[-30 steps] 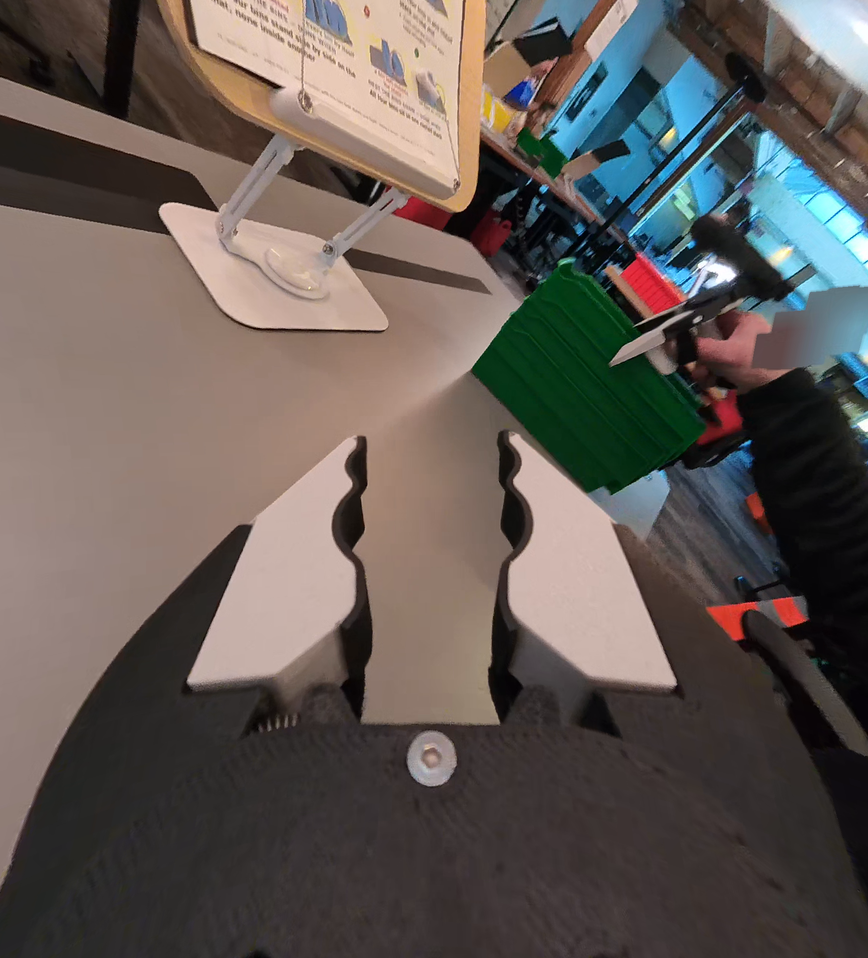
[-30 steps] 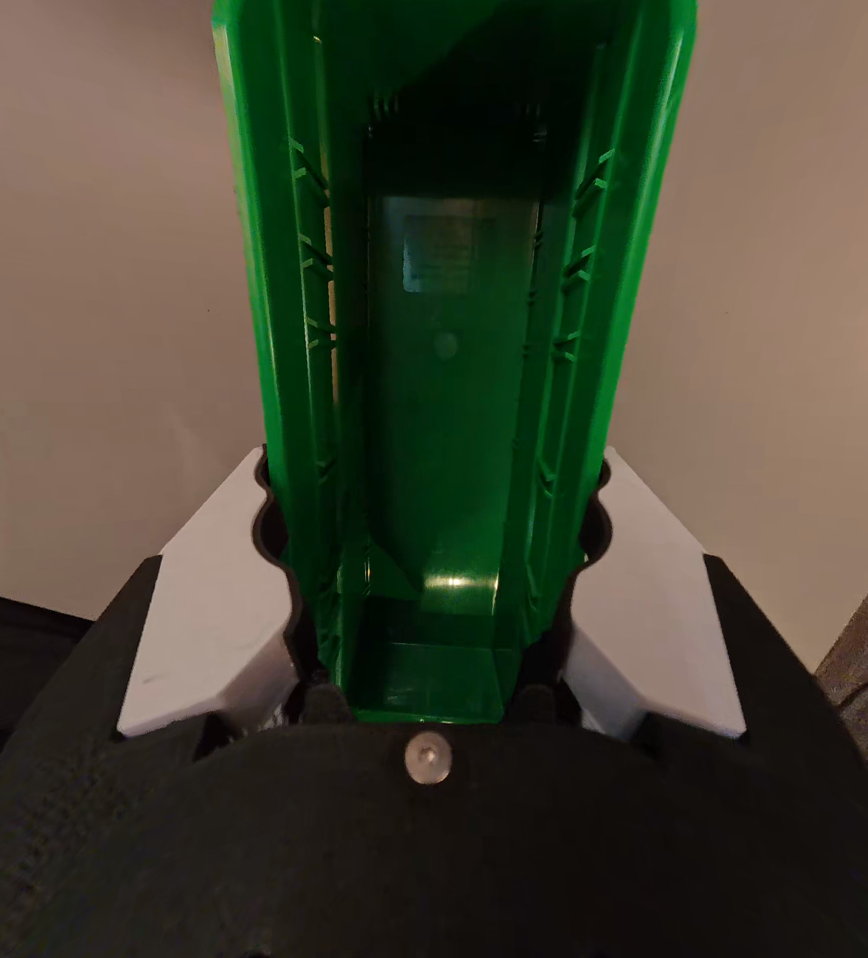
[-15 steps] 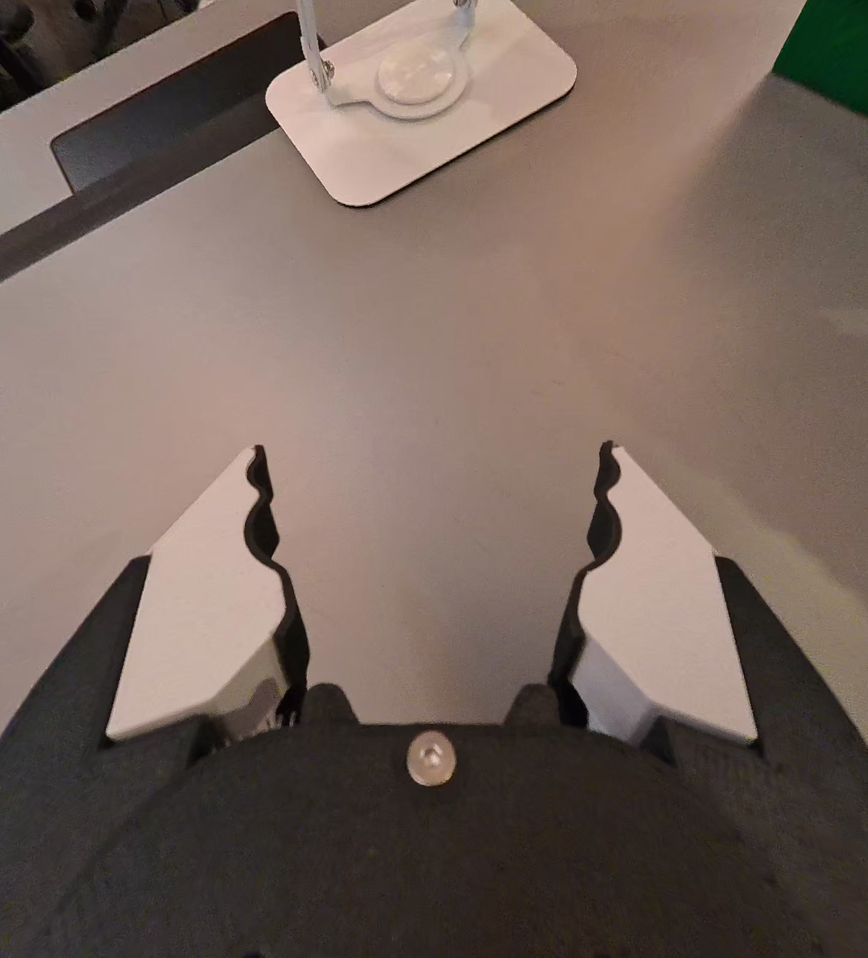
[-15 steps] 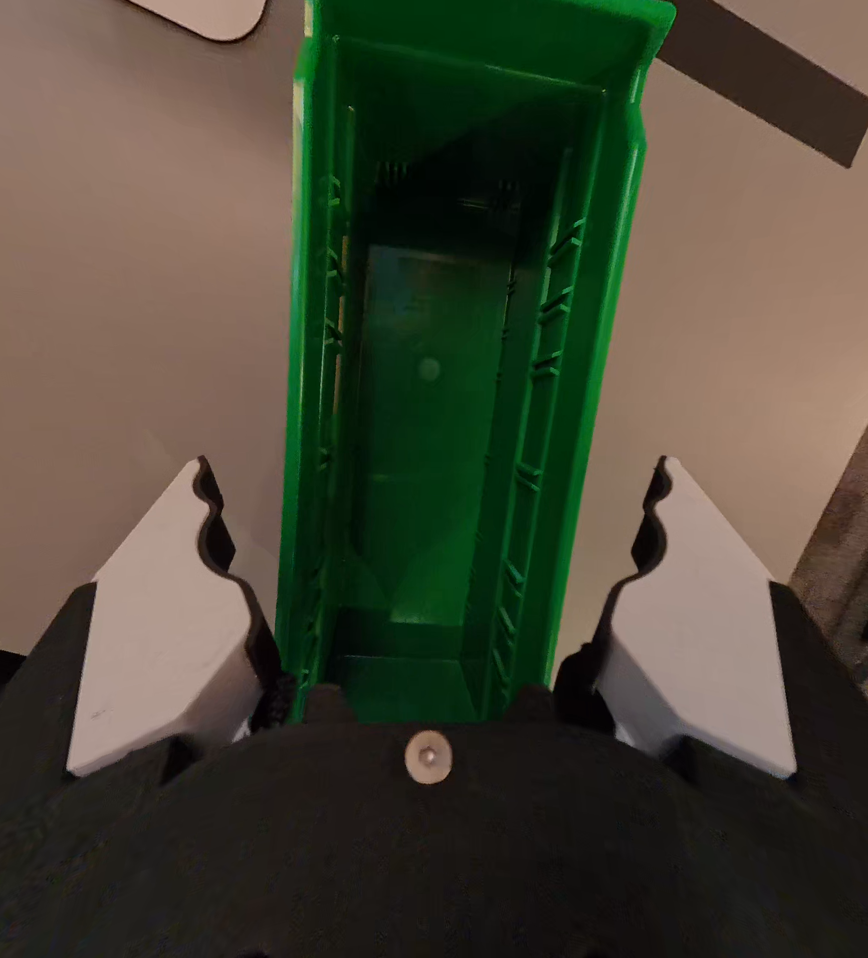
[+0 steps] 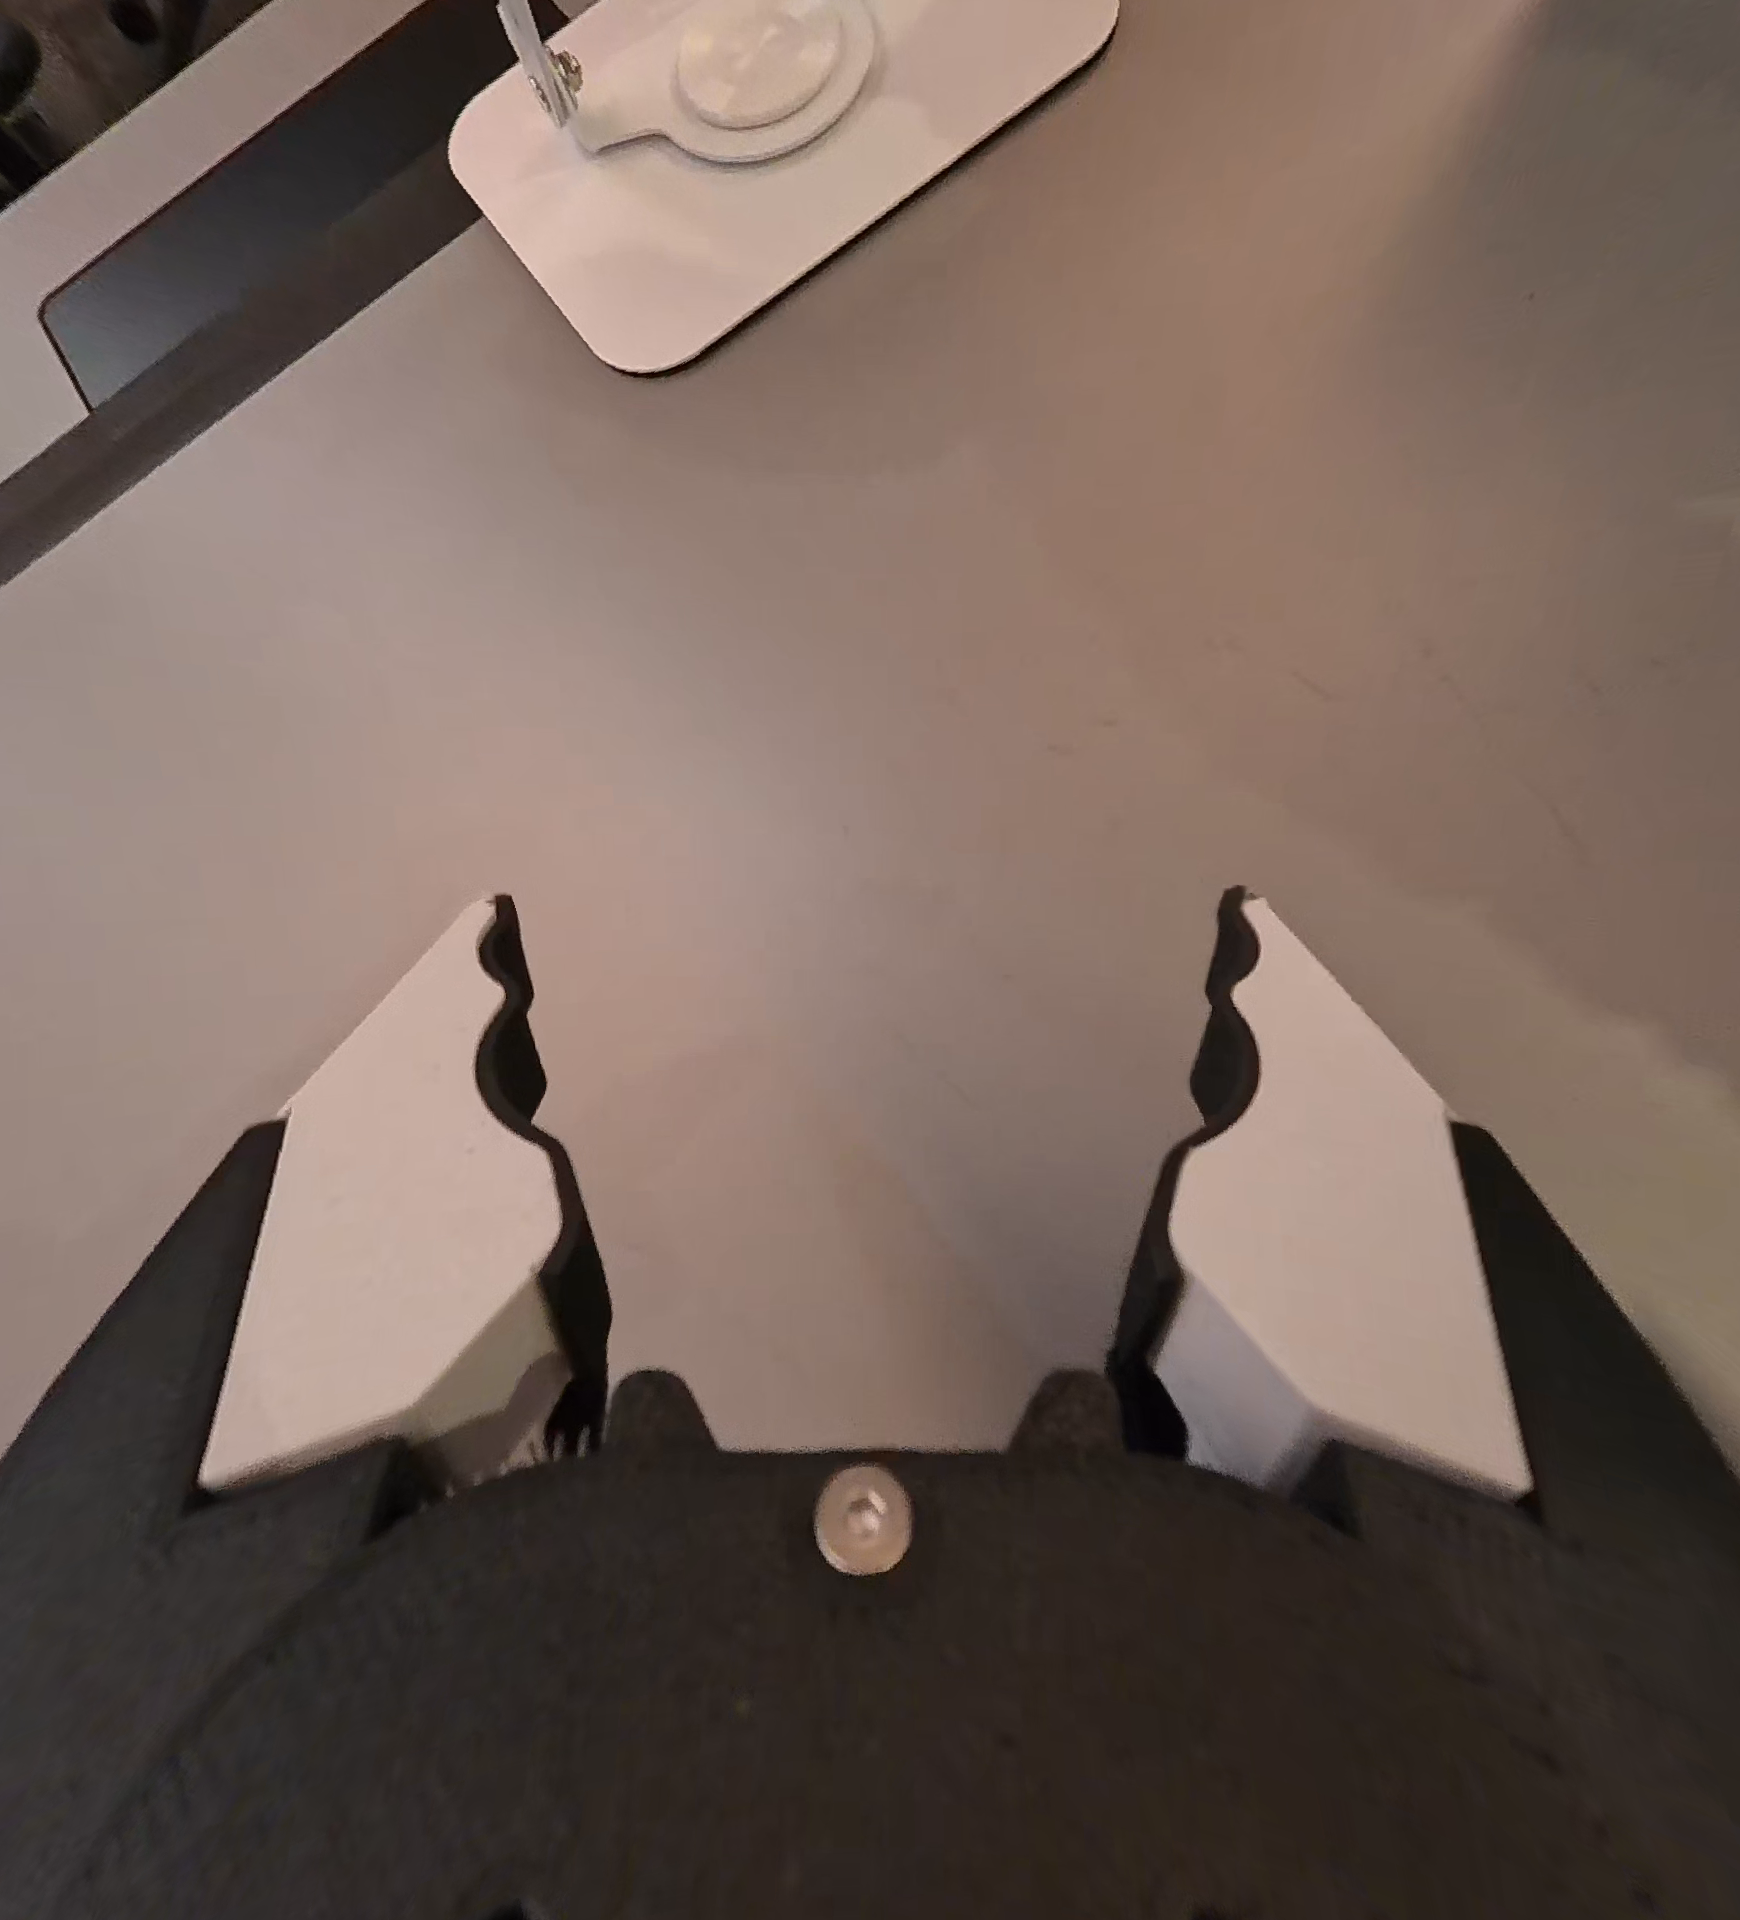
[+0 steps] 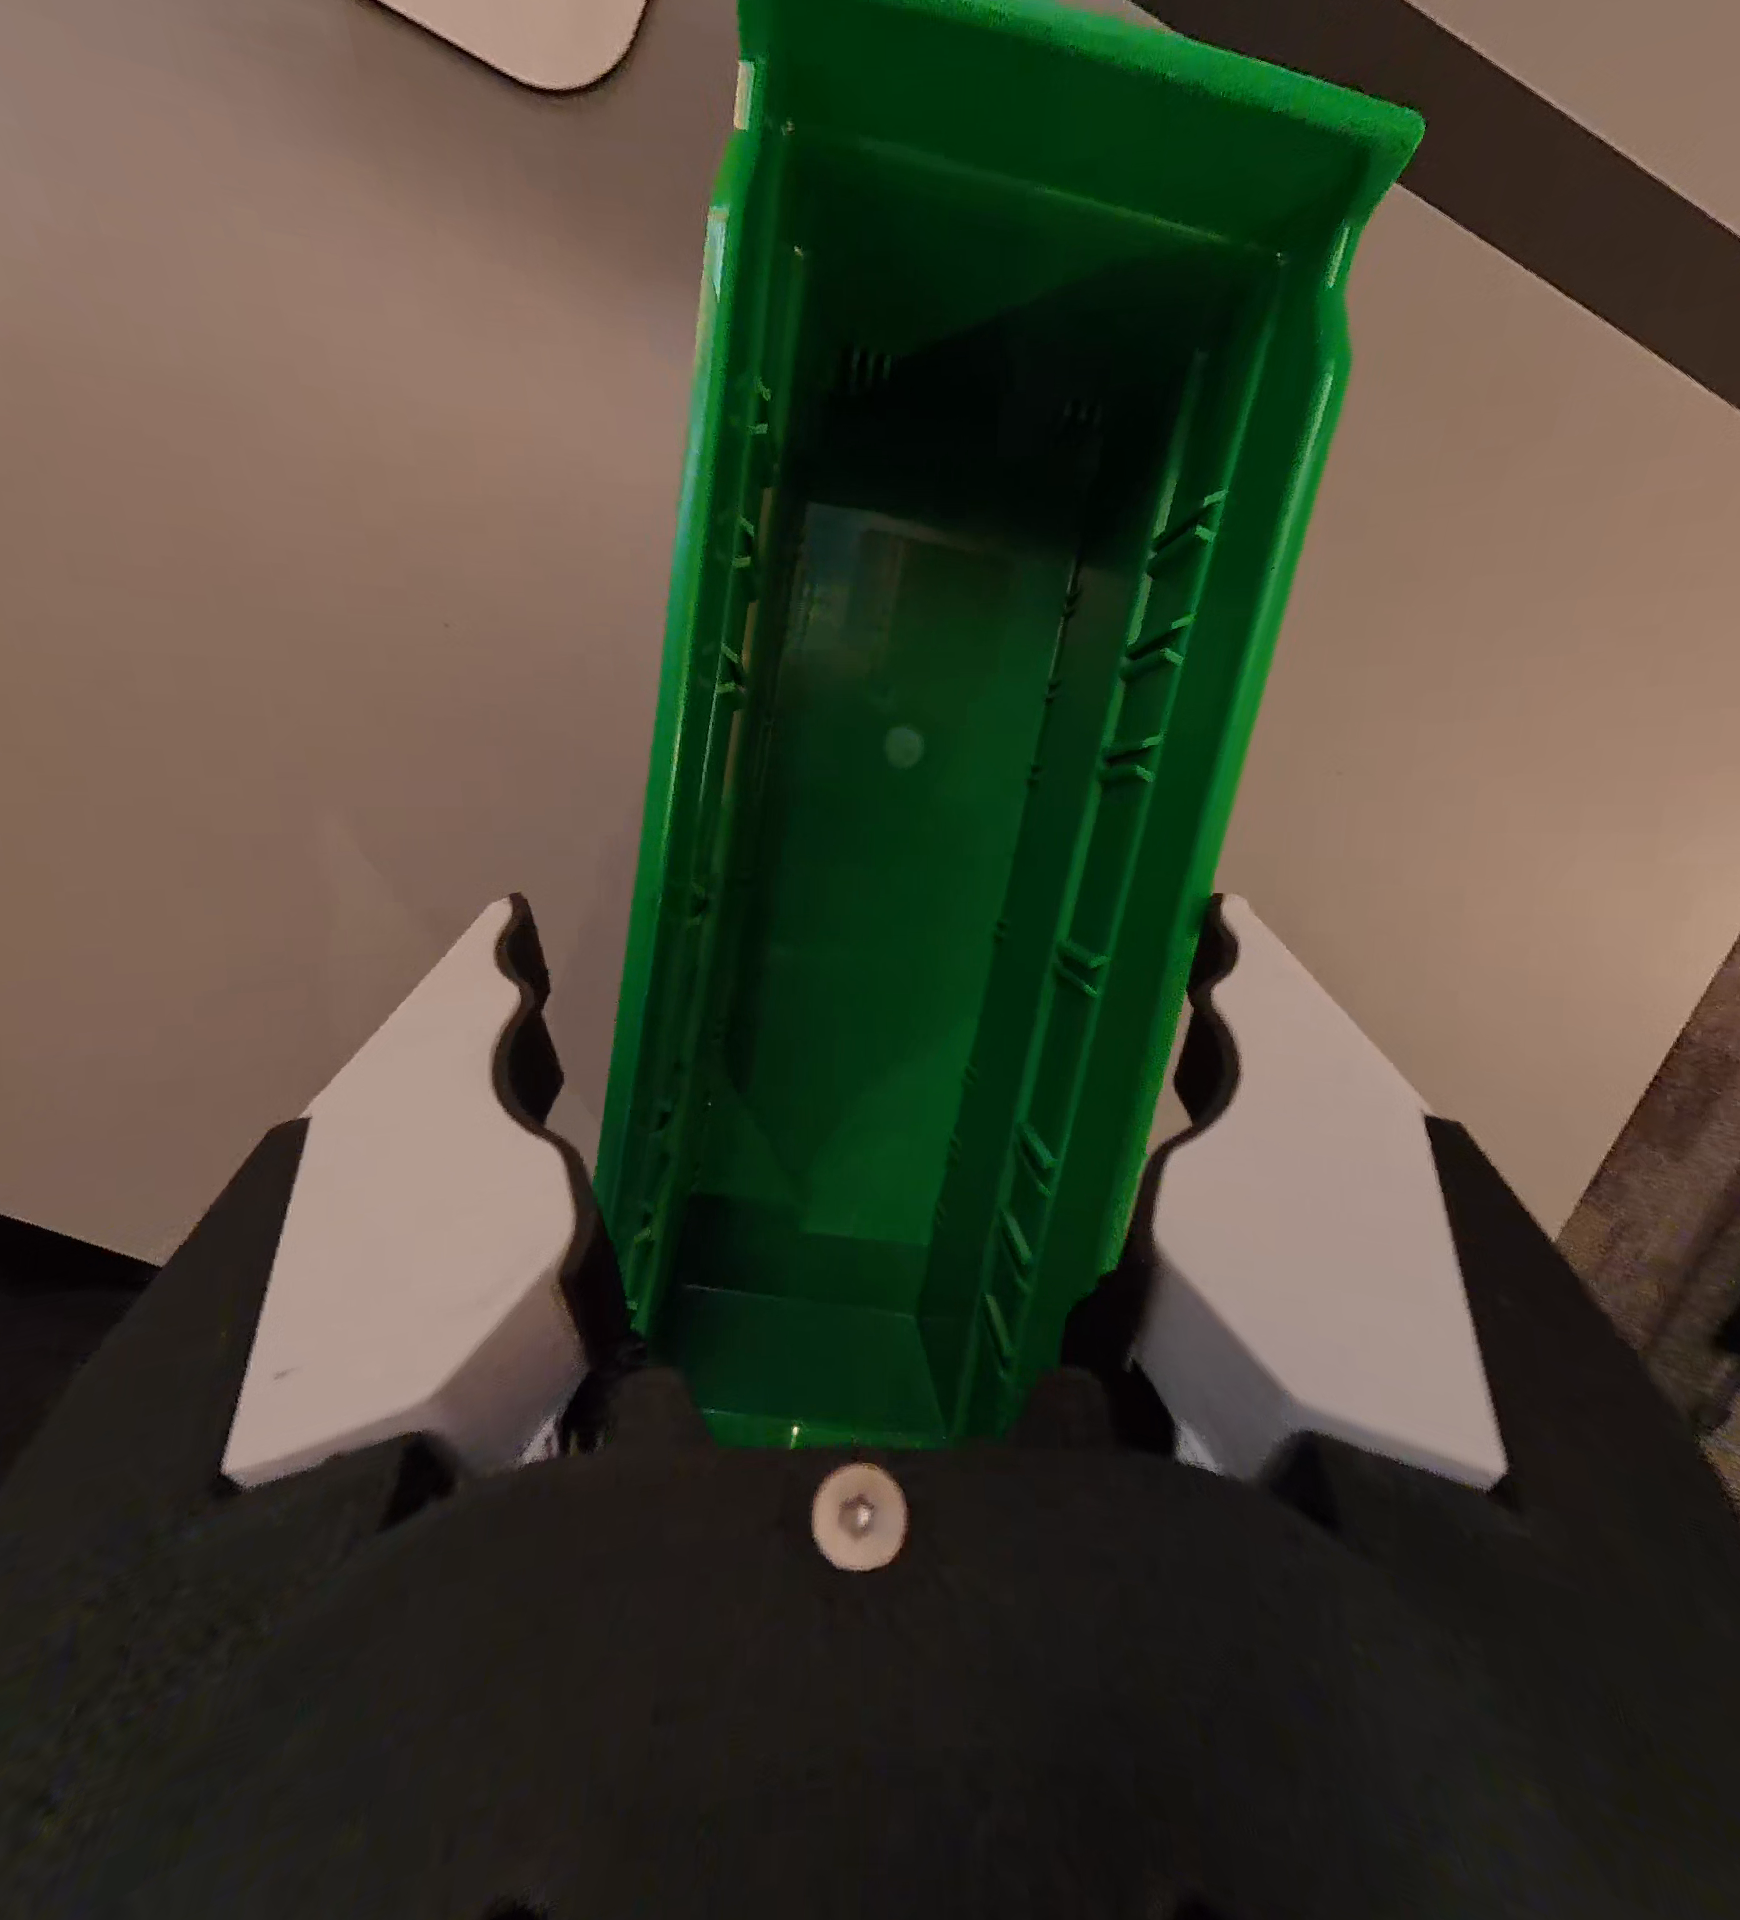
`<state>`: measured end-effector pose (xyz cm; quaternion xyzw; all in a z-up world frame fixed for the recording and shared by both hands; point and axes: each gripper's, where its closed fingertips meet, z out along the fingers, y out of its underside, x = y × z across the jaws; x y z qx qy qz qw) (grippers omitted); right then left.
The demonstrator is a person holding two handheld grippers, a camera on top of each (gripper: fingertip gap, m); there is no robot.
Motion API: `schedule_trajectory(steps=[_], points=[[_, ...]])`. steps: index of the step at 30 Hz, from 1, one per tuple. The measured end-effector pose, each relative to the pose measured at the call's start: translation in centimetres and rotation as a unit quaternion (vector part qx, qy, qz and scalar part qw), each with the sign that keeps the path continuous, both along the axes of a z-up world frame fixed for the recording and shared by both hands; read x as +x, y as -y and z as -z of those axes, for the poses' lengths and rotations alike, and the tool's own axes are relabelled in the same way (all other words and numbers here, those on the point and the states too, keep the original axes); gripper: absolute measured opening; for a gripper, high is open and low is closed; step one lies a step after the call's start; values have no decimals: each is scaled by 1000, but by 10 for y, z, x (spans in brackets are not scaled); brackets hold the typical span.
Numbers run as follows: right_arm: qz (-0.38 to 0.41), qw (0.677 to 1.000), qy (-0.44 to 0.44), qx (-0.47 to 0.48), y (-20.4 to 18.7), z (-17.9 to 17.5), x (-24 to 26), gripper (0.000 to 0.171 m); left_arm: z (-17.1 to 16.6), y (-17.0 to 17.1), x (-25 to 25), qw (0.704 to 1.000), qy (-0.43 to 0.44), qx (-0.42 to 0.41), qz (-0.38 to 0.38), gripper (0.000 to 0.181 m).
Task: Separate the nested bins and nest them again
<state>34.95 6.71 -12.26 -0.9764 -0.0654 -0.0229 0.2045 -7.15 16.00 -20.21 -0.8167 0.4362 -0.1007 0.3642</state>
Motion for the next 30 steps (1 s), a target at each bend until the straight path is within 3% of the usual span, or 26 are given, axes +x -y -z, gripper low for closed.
schedule_trajectory(steps=[30], points=[[-4, 999, 13, -45, 2, 0, 8, 91, 22, -2, -2, 999, -37, -3, -8, 132]])
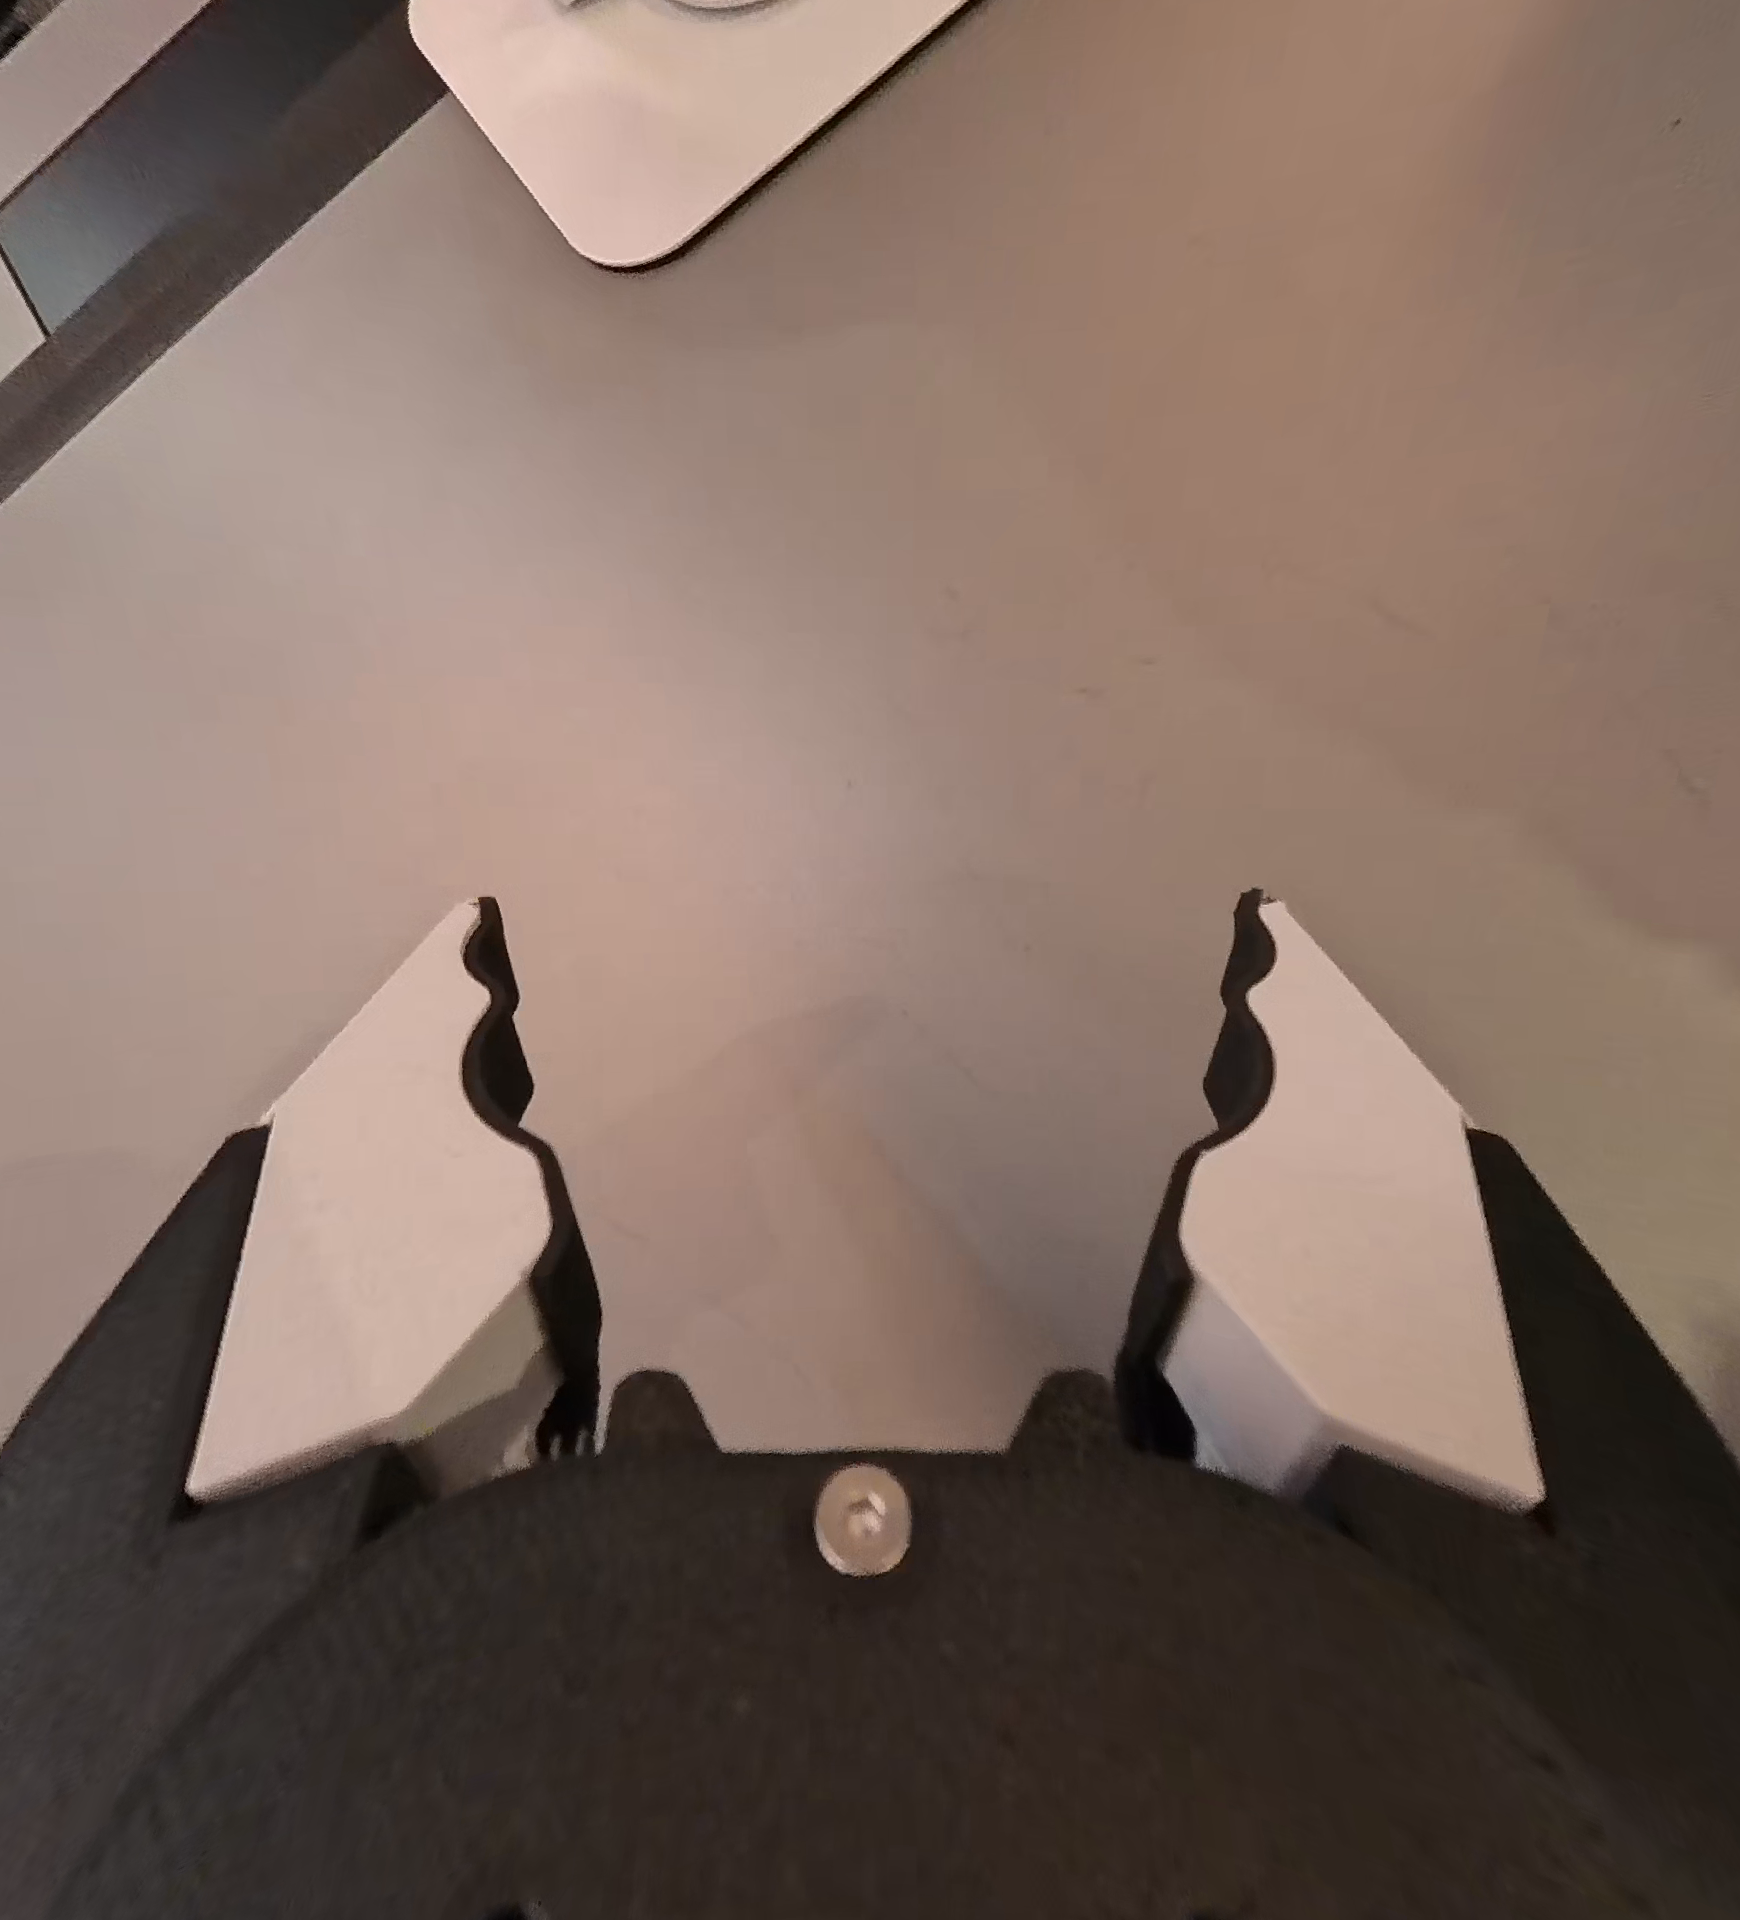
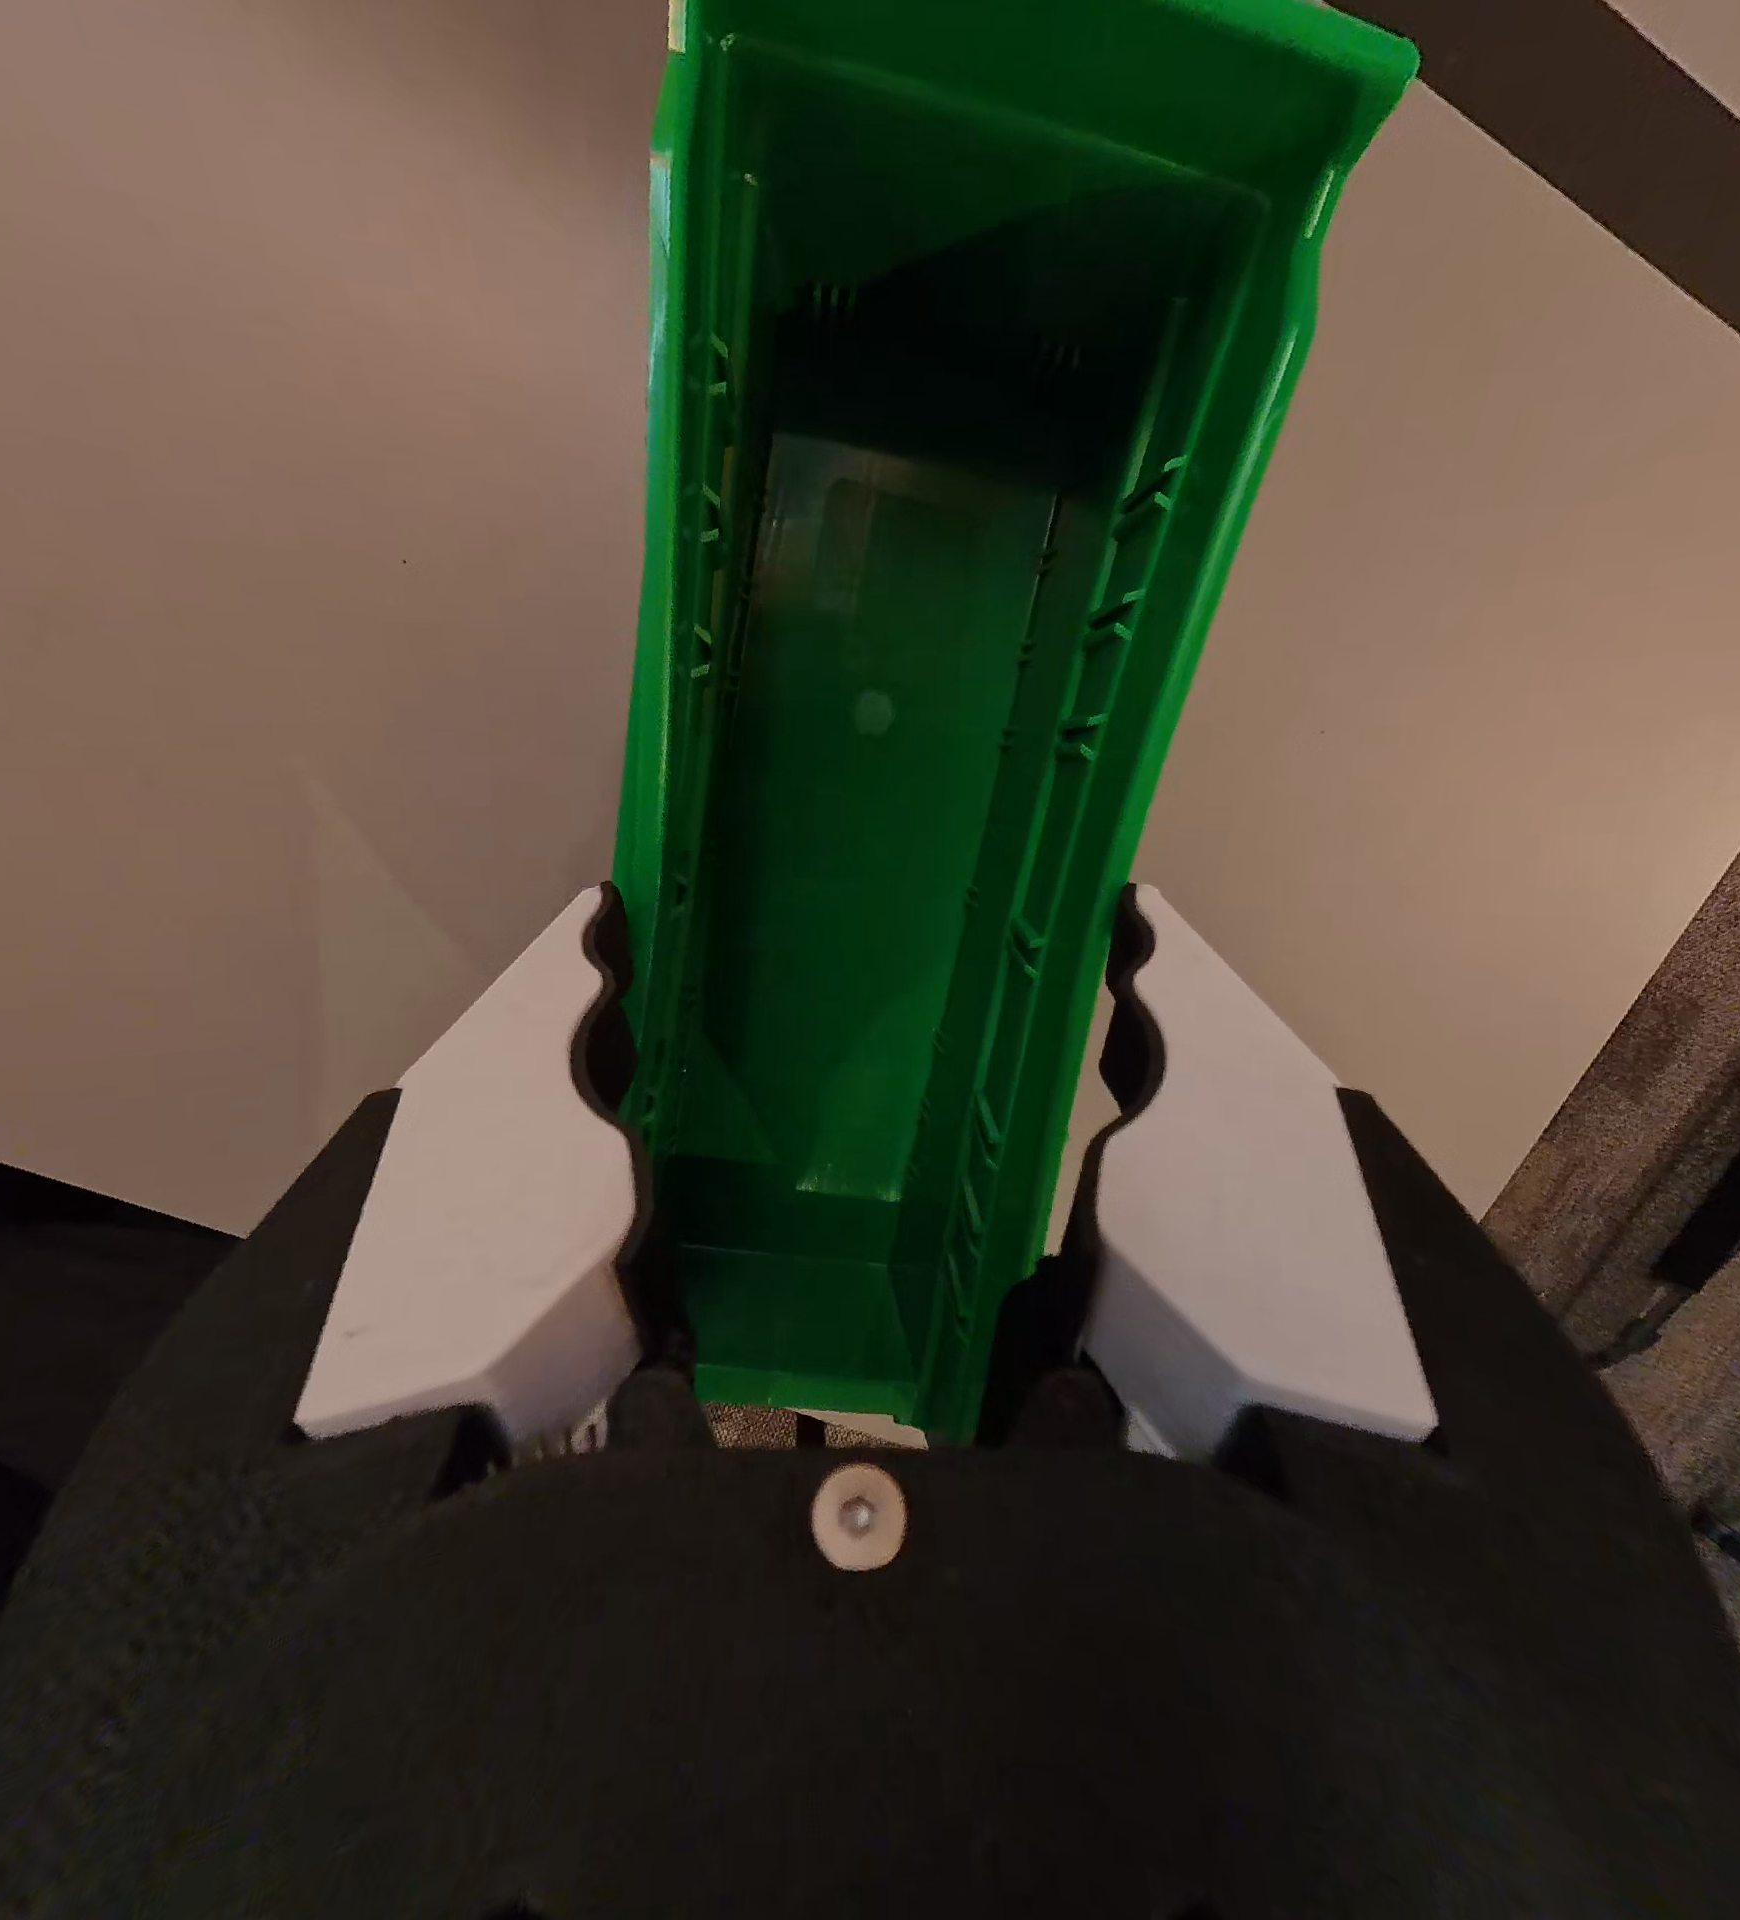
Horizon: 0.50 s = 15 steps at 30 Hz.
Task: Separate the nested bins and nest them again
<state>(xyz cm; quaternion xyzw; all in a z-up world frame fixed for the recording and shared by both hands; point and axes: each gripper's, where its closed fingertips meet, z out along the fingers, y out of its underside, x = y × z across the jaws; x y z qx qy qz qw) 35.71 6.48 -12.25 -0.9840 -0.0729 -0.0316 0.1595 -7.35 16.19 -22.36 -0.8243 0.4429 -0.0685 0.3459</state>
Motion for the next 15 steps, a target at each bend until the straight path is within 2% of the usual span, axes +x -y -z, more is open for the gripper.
schedule_trajectory(steps=[8, 15], points=[[-4, 1000, 3, 3, 2, -8, -1, 89, 1, 0, -1, 1000, 2, -4, -1, 132], [-8, 999, 3, 33, -1, -43, -2, 90, 2, 0, -1, 1000, 6, -9, 0, 132]])
